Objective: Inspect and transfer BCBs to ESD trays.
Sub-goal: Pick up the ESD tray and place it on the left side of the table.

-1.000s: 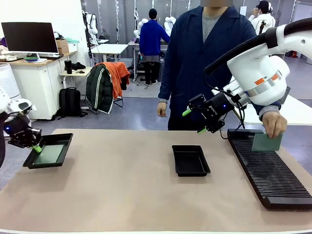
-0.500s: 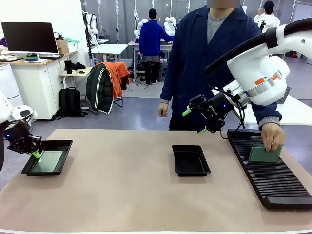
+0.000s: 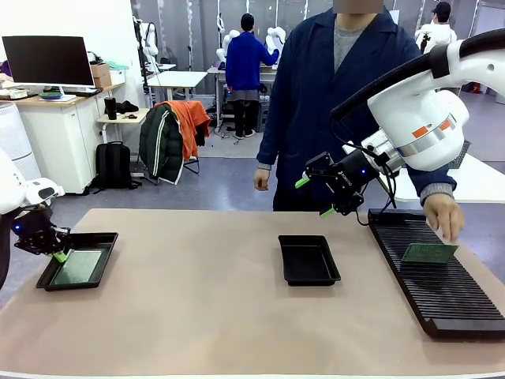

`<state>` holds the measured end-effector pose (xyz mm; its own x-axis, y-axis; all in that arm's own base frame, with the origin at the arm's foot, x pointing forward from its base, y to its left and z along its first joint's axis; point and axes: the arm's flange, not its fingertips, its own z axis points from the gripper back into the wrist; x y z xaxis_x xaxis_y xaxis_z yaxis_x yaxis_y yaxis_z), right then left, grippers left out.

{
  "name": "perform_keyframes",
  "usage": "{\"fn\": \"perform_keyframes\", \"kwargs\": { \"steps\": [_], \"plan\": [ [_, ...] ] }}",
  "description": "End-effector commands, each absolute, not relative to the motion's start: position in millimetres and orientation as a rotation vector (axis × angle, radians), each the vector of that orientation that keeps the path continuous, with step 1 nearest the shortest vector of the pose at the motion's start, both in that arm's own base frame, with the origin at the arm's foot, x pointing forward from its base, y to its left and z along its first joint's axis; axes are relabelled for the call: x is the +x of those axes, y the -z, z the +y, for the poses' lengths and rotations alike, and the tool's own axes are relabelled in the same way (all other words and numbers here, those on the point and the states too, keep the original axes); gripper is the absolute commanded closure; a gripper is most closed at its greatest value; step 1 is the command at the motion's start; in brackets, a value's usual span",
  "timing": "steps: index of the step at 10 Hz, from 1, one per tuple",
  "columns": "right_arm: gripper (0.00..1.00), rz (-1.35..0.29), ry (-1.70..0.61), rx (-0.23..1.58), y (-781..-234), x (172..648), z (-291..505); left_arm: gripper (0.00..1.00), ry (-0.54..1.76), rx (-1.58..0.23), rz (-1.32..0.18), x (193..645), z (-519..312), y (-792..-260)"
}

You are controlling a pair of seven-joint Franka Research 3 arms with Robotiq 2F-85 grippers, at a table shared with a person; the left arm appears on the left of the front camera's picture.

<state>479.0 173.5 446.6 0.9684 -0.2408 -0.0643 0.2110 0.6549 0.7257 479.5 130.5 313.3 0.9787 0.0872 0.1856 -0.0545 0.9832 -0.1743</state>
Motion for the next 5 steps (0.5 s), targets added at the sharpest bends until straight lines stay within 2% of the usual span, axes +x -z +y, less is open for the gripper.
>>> {"fn": "perform_keyframes", "kwargs": {
  "steps": [1, 5],
  "plan": [
    [0.0, -0.044, 0.274, 0.798, -448.5, 478.9, 174.3, 0.96, -0.071, -0.18, -0.191, 480.0, 129.9, -317.5],
    [0.0, -0.044, 0.274, 0.798, -448.5, 478.9, 174.3, 0.96, -0.071, -0.18, -0.191, 480.0, 129.9, -317.5]
  ]
}}
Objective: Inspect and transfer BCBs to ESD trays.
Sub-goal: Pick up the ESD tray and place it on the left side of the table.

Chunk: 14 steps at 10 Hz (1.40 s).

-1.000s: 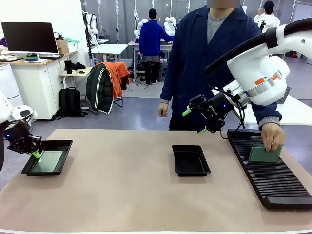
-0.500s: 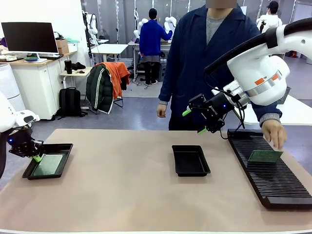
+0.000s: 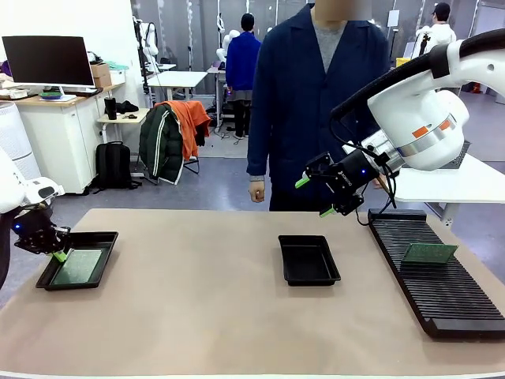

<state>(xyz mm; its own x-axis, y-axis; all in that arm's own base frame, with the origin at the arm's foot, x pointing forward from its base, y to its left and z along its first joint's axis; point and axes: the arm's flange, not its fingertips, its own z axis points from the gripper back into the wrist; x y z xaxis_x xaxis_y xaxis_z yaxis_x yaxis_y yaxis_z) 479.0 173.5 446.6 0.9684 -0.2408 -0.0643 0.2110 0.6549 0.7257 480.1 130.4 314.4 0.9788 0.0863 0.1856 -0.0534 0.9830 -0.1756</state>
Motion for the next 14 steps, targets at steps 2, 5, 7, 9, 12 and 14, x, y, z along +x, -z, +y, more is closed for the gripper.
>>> {"fn": "perform_keyframes", "kwargs": {
  "steps": [2, 5, 7, 9, 12, 14],
  "plan": [
    [0.0, -0.044, 0.274, 0.798, -448.5, 478.9, 174.3, 0.87, -0.071, -0.171, -0.194, 480.1, 130.4, -314.4],
    [0.0, -0.044, 0.274, 0.798, -448.5, 478.9, 174.3, 0.0, -0.076, -0.157, -0.191, 475.5, 128.5, -319.5],
    [0.0, -0.044, 0.274, 0.798, -448.5, 478.9, 174.3, 0.0, -0.064, -0.159, -0.181, 474.2, 128.6, -320.4],
    [0.0, -0.044, 0.274, 0.798, -448.5, 478.9, 174.3, 0.0, -0.051, -0.153, -0.18, 474.3, 127.6, -324.6],
    [0.0, -0.044, 0.274, 0.798, -448.5, 478.9, 174.3, 0.0, -0.062, -0.154, -0.174, 471.0, 124.1, -348.3],
    [0.0, -0.044, 0.274, 0.798, -448.5, 478.9, 174.3, 0.0, -0.067, -0.12, -0.185, 468.3, 113.4, -386.0]
  ]
}}
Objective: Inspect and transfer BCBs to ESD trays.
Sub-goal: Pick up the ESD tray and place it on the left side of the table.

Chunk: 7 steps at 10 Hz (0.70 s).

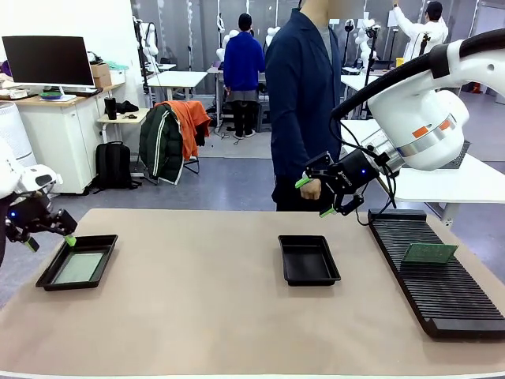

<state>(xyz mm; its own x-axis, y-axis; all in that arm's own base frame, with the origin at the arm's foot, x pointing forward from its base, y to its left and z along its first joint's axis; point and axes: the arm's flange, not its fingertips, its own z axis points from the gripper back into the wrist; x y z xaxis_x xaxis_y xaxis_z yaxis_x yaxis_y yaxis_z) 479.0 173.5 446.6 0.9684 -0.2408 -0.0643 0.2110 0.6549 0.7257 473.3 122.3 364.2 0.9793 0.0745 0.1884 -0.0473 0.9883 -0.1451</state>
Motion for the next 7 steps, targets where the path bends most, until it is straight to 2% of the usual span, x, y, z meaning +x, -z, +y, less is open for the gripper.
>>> {"fn": "perform_keyframes", "kwargs": {
  "steps": [1, 4, 7],
  "plan": [
    [0.0, -0.044, 0.274, 0.798, -448.5, 478.9, 174.3, 0.0, -0.056, -0.114, -0.18, 466.7, 108.5, -401.5],
    [0.0, -0.044, 0.274, 0.798, -448.5, 478.9, 174.3, 0.0, -0.027, -0.106, -0.176, 466.4, 101.3, -426.7],
    [0.0, -0.044, 0.274, 0.798, -448.5, 478.9, 174.3, 0.0, -0.026, -0.118, -0.192, 465.3, 103.7, -425.6]
  ]
}}
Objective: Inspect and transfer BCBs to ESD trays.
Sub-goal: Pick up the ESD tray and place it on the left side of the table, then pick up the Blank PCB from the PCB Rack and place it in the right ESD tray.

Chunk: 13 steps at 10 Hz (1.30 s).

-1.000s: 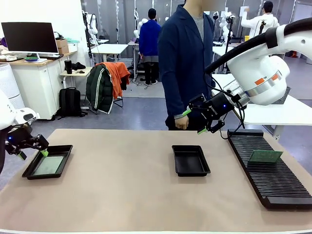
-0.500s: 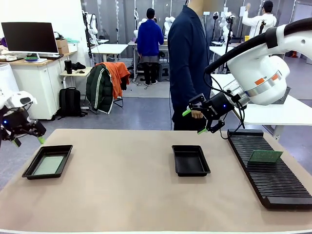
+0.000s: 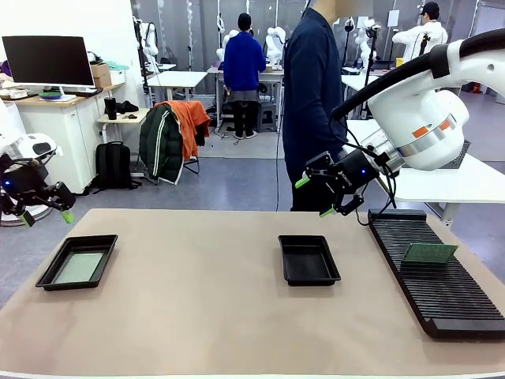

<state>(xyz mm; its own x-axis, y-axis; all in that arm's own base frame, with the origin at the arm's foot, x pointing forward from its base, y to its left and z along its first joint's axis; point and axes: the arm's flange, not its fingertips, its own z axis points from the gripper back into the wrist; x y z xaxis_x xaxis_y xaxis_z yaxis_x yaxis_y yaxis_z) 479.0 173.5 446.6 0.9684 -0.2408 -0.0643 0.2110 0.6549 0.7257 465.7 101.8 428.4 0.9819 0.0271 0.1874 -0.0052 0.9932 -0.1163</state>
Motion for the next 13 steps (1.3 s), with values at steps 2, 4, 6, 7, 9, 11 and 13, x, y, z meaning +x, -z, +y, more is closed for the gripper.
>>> {"fn": "perform_keyframes", "kwargs": {
  "steps": [2, 4, 6, 7, 9, 11, 13],
  "plan": [
    [0.0, -0.044, 0.274, 0.798, -448.5, 478.9, 174.3, 0.0, -0.026, -0.118, -0.192, 465.3, 103.7, -425.6],
    [0.0, -0.044, 0.274, 0.798, -448.5, 478.9, 174.3, 0.0, -0.026, -0.118, -0.192, 465.3, 103.7, -425.6],
    [0.0, -0.044, 0.274, 0.798, -448.5, 478.9, 174.3, 0.0, -0.026, -0.118, -0.192, 465.3, 103.7, -425.6],
    [0.0, -0.044, 0.274, 0.798, -448.5, 478.9, 174.3, 0.0, -0.026, -0.118, -0.192, 465.3, 103.7, -425.6],
    [0.0, -0.044, 0.274, 0.798, -448.5, 478.9, 174.3, 0.0, -0.026, -0.118, -0.192, 465.3, 103.7, -425.6],
    [0.0, -0.039, 0.256, 0.818, -446.6, 479.0, 173.5, 0.0, -0.026, -0.118, -0.192, 465.3, 103.7, -425.6],
    [0.0, -0.126, 0.142, 0.766, -478.1, 459.4, 148.7, 0.0, -0.026, -0.118, -0.192, 465.3, 103.7, -425.6]
  ]
}}
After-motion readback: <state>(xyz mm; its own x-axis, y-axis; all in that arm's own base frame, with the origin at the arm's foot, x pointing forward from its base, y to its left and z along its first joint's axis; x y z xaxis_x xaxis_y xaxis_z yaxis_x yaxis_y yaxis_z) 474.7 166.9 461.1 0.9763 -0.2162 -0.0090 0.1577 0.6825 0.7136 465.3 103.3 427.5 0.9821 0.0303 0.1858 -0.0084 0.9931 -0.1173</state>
